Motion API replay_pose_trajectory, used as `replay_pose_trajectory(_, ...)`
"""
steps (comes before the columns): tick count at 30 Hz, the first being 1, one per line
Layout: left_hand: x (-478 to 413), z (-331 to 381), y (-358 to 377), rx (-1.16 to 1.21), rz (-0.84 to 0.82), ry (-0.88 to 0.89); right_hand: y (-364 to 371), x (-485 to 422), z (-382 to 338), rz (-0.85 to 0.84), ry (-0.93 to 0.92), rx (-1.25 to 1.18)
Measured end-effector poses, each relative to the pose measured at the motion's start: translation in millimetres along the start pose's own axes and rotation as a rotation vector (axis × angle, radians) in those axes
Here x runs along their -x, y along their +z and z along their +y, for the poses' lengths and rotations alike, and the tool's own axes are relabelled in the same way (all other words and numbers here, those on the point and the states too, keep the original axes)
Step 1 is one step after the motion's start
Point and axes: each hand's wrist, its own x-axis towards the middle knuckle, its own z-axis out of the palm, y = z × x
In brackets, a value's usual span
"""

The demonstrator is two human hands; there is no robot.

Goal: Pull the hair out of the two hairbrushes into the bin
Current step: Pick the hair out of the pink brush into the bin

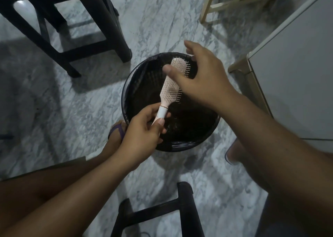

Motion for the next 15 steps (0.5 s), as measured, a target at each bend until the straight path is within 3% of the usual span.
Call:
replay_pose_trajectory(3, 3, -1, 1, -0.069, -0.022, 0.029, 5, -2, -2, -0.056, -0.021, 0.128)
replay_pose_trajectory(5, 5, -2, 2, -0.096, -0.03, 0.051, 6, -6, -2, -0.009, -0.037, 0.154)
replay_pose_trajectory(15, 6, -5, 5, -0.055, -0.078, 0.036, -1, -16, 4, 0.143, -0.082, -0.097)
